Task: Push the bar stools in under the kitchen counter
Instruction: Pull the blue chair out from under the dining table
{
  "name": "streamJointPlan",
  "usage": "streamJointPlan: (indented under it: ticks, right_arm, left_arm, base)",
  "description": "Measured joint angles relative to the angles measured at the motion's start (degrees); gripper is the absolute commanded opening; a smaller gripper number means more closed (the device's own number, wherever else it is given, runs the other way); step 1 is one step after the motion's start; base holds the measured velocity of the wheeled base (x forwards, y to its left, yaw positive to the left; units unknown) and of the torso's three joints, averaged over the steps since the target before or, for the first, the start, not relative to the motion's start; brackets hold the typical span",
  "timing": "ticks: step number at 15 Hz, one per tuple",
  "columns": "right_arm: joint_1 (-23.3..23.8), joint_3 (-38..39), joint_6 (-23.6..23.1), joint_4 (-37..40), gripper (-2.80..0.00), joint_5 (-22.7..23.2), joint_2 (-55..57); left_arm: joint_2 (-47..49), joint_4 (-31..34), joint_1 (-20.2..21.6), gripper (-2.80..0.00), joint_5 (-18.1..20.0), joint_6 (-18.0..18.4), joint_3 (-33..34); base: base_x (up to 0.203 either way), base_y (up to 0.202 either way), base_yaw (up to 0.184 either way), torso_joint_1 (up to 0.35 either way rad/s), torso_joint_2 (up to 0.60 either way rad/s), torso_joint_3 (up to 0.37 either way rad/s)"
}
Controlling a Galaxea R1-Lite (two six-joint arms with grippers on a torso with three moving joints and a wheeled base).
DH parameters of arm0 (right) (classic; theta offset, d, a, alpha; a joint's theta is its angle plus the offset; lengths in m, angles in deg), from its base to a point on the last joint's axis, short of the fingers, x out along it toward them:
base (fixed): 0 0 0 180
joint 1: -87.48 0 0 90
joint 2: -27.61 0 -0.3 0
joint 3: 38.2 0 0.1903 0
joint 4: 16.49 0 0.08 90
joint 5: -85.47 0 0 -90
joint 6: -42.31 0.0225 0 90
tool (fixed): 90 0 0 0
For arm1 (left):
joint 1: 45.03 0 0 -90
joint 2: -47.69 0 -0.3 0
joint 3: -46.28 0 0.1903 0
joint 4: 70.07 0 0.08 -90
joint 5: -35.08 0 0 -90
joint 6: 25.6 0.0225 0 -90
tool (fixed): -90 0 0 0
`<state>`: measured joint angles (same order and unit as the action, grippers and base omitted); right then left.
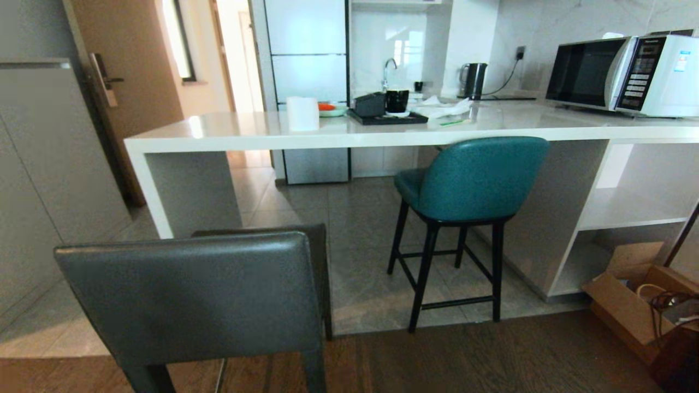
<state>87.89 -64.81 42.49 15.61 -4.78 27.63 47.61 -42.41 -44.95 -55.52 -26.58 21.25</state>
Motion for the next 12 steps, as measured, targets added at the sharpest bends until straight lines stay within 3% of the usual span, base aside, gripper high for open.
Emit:
streamJointPlan:
  ticks: [12]
  right_arm:
    - [0.00,-0.01,0.09,-0.04,-2.80,-0.09,0.00]
  left_arm:
    - [0.00,0.00,0.00,-2.80,0.00,-0.05,0.00]
  base:
    - [0.000,-0.195,0.001,0.003,0.00,0.002]
